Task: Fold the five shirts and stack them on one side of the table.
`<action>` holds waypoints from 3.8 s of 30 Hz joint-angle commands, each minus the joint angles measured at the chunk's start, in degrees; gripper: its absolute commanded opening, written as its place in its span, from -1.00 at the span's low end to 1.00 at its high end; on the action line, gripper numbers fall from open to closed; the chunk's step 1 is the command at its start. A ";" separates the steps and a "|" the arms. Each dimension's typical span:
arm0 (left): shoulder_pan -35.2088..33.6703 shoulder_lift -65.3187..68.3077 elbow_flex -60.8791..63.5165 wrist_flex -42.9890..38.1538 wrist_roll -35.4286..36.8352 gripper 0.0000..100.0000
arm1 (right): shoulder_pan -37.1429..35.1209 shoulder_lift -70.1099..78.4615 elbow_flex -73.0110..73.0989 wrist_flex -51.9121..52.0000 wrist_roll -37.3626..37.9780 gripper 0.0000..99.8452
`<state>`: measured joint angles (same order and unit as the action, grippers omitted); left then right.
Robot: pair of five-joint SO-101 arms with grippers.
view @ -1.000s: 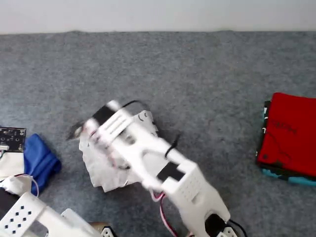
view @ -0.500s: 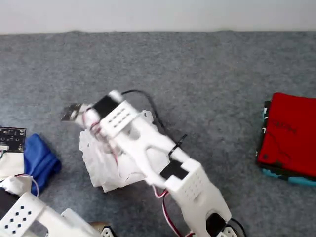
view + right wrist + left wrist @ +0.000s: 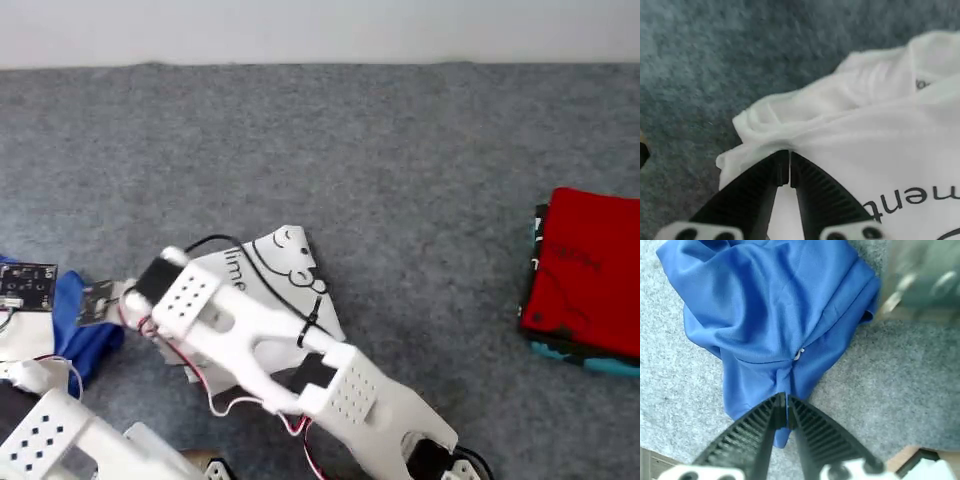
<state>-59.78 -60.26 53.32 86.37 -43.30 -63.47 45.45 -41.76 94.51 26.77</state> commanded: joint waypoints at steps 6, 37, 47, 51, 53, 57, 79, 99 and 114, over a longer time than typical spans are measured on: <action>-0.18 -0.70 -0.31 0.26 0.26 -0.97 | 4.79 -0.84 -15.74 8.31 -0.18 -0.98; 37.54 45.63 -33.19 13.36 28.22 -0.80 | 50.95 -44.18 26.99 8.31 -4.04 -0.98; 42.11 63.47 -48.57 13.10 27.96 -0.63 | 57.45 -55.16 40.35 8.31 -4.13 -0.98; 45.54 65.67 -51.47 12.75 27.96 -0.63 | 59.47 -59.21 44.75 8.31 -4.13 -0.98; 46.95 66.46 -52.79 12.48 27.96 -0.63 | 60.44 -61.14 46.86 8.22 -4.13 -0.98; 47.30 68.57 -53.58 9.85 28.04 -0.63 | 61.67 -64.66 50.46 8.22 -4.13 -0.98; 47.56 77.71 -53.67 3.43 28.04 -0.97 | 61.76 -72.13 55.91 8.22 -3.78 -0.98; 48.79 67.87 -53.41 13.63 25.93 -0.68 | 61.41 -71.78 55.91 8.13 -4.04 -0.98; 73.93 53.19 -25.89 11.43 24.44 -0.76 | 61.41 -71.60 55.91 8.13 -4.04 -0.98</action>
<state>10.11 -4.09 22.81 98.77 -17.10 -2.20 -24.88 14.51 100.66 23.16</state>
